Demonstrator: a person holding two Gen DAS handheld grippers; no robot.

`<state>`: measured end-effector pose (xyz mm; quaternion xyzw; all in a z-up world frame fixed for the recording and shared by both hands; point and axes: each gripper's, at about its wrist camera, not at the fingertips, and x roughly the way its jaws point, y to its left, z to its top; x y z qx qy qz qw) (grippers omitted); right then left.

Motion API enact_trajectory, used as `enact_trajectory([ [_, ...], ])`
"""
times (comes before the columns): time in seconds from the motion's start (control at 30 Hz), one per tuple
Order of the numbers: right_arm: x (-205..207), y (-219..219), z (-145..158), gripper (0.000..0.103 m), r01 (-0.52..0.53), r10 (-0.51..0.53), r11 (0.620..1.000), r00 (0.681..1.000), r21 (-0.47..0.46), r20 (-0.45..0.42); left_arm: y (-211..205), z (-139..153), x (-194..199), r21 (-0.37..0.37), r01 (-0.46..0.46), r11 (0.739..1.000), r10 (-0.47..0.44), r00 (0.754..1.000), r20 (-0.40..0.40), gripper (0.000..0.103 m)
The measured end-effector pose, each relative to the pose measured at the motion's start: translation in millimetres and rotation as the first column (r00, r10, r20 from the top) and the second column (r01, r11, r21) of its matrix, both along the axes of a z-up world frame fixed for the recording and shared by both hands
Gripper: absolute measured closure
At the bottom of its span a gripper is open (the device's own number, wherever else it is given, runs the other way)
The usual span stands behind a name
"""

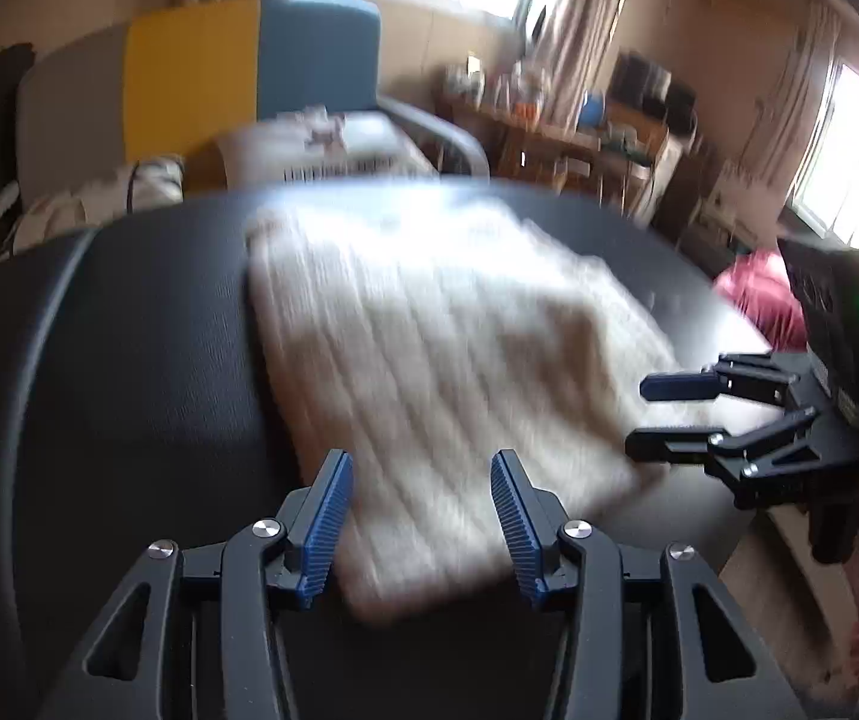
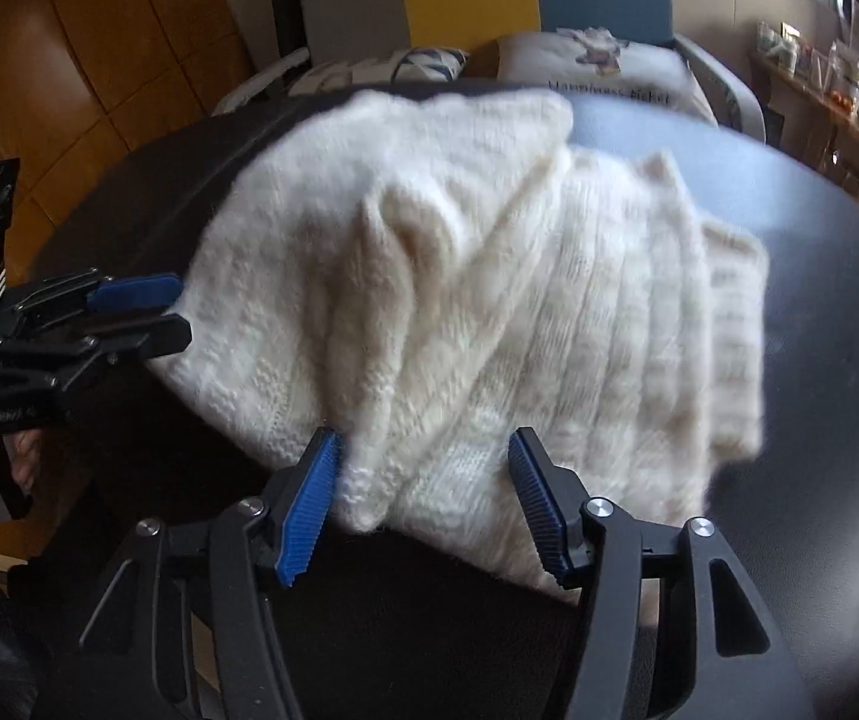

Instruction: Fold clothes

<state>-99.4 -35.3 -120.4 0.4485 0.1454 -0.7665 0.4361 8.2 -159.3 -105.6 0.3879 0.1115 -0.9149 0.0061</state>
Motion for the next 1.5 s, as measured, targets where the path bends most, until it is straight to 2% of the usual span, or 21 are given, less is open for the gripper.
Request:
enact_trajectory([
  [0.1, -9.8, -8.6, 31.7, 0.043, -0.005, 0.002, 0.998, 0.999, -0.07, -0.051, -7.9, 13.4, -17.4, -0.008, -0.014, 1.0, 0.014, 0.999, -0.036, 0.055],
  [0.17, -22.8, -23.1, 41.2, 0.043, -0.004, -0.003, 0.997, 0.996, -0.074, -0.094, -10.8, 7.1, -35.1, 0.011, -0.011, 1.0, 0.011, 1.0, 0.007, 0.055],
  [0.23, -37.8, -37.0, 27.6, 0.043, 0.004, -0.006, 0.999, 0.998, -0.033, -0.067, -11.7, -15.2, -55.0, 0.003, -0.015, 1.0, 0.015, 0.992, 0.128, 0.055],
  [0.27, -45.3, -43.6, 18.0, 0.043, 0.008, -0.009, 1.0, 0.999, -0.008, -0.043, -10.4, -21.8, -55.7, -0.022, -0.021, 1.0, 0.024, 0.992, 0.127, 0.055],
  [0.33, -59.1, -53.5, -3.6, 0.042, 0.009, -0.009, 0.999, 1.0, 0.04, 0.015, -3.9, -19.2, -49.1, -0.049, 0.007, 0.999, -0.003, 0.996, 0.088, 0.054],
  [0.37, -62.2, -52.5, -13.4, 0.037, 0.0, -0.001, 1.0, 0.999, 0.028, 0.036, -3.3, -17.1, -46.4, -0.054, 0.013, 0.998, -0.009, 0.997, 0.079, 0.054],
  [0.43, -64.6, -47.3, -14.4, 0.036, -0.009, 0.009, 1.0, 0.999, -0.009, 0.046, -10.0, -6.3, -40.0, -0.008, 0.024, 1.0, -0.024, 0.999, 0.041, 0.054],
  [0.5, -69.4, -43.0, -5.1, 0.036, -0.006, 0.007, 1.0, 0.999, -0.017, 0.045, -28.4, 7.4, -44.5, 0.026, 0.005, 1.0, -0.005, 1.0, 0.001, 0.054],
  [0.57, -75.8, -48.3, 14.4, 0.036, -0.02, 0.02, 0.999, 1.0, -0.024, -0.007, -43.7, 17.6, -56.2, 0.042, -0.013, 0.999, 0.014, 0.999, -0.031, 0.055],
  [0.7, -93.5, -64.3, 40.6, 0.036, -0.022, 0.018, 0.999, 0.997, -0.048, -0.079, -73.0, 24.3, -102.8, 0.052, -0.049, 0.997, 0.05, 0.999, -0.01, 0.055],
  [0.8, -114.1, -81.5, 41.0, 0.036, -0.002, -0.001, 0.999, 0.998, -0.035, -0.07, -84.4, 12.9, -134.7, 0.075, -0.05, 0.996, 0.047, 0.998, 0.043, 0.055],
  [0.9, -118.2, -82.2, 6.1, 0.037, 0.023, -0.023, 0.997, 1.0, 0.07, 0.009, -85.6, -8.1, -155.3, 0.079, -0.038, 0.996, 0.03, 0.993, 0.111, 0.055],
  [0.97, -123.1, -75.9, -6.7, 0.037, 0.047, -0.048, 0.999, 0.997, 0.016, 0.065, -86.4, -22.1, -169.0, 0.082, -0.031, 0.996, 0.018, 0.988, 0.156, 0.052],
  [1.03, -123.9, -69.5, -8.8, 0.037, 0.057, -0.055, 0.998, 0.995, -0.029, 0.081, -87.3, -36.0, -182.7, 0.086, -0.024, 0.996, 0.006, 0.98, 0.201, 0.052],
  [1.1, -124.2, -65.0, -4.7, 0.037, 0.053, -0.049, 0.998, 0.995, -0.043, 0.091, -93.2, -27.9, -180.0, 0.114, -0.046, 0.992, 0.025, 0.983, 0.182, 0.052],
  [1.17, -124.9, -64.1, 7.1, 0.037, 0.045, -0.041, 0.998, 0.997, -0.052, 0.071, -93.6, -14.9, -176.7, 0.062, -0.057, 0.996, 0.048, 0.988, 0.146, 0.054],
  [1.23, -131.0, -63.8, 19.8, 0.037, 0.046, -0.044, 0.998, 0.999, -0.048, 0.03, -89.0, 3.3, -171.7, 0.034, -0.054, 0.998, 0.051, 0.996, 0.077, 0.054],
  [1.33, -146.9, -64.3, 14.5, 0.037, 0.075, -0.076, 0.997, 0.997, 0.014, 0.026, -66.4, 20.2, -182.6, 0.034, 0.009, 0.999, -0.01, 0.999, 0.039, 0.054],
  [1.37, -150.6, -65.6, 6.1, 0.037, 0.082, -0.083, 0.995, 0.996, 0.054, 0.027, -57.3, 19.6, -187.8, 0.017, 0.026, 1.0, -0.027, 0.999, 0.045, 0.054],
  [1.4, -153.9, -65.9, -2.7, 0.037, 0.086, -0.09, 0.993, 0.995, 0.078, 0.042, -45.6, 9.4, -199.0, 0.009, 0.045, 0.999, -0.045, 0.993, 0.106, 0.054],
  [1.5, -158.9, -60.1, -18.4, 0.037, 0.073, -0.077, 0.995, 0.994, 0.061, 0.075, -13.5, -24.7, -229.0, -0.021, 0.093, 0.995, -0.084, 0.958, 0.275, 0.054],
])
